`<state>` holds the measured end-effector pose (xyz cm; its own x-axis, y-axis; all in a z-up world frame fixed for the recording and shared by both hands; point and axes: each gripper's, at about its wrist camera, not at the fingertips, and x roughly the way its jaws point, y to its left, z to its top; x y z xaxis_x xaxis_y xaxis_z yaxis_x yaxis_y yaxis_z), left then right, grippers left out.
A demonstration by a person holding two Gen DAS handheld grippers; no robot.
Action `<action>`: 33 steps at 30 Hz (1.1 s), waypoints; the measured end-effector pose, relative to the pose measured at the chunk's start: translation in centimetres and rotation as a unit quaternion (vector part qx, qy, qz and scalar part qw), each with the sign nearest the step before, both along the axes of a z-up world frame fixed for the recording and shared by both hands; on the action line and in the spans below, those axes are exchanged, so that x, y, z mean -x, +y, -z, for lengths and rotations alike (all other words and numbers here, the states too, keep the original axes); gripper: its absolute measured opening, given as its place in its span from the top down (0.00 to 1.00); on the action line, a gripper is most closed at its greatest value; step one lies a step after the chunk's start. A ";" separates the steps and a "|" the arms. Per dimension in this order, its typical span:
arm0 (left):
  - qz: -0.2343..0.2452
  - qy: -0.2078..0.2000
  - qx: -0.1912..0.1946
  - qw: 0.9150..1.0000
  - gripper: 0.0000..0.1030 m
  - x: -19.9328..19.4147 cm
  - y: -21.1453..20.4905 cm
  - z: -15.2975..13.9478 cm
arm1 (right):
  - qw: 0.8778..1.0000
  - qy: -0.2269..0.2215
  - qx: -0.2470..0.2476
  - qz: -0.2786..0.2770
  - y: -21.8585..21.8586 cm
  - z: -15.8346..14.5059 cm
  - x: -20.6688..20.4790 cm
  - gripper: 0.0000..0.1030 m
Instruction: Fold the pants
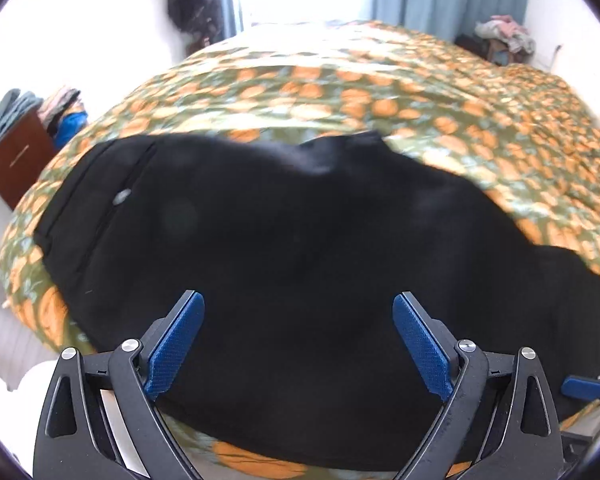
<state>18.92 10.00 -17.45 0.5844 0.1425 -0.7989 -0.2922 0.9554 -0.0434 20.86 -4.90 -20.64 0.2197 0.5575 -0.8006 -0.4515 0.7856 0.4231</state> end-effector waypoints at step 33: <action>0.191 0.065 -0.003 0.980 0.00 1.1 -10.1 3.0 | 0.948 0.028 0.015 0.316 -28.9 -0.4 -3.8 0.23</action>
<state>17.77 -0.09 -20.49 0.4899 -0.0606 -0.8697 0.0832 0.9963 -0.0226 24.68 -33.82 -20.24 0.4584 0.3055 -0.8346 0.1355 0.9041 0.4053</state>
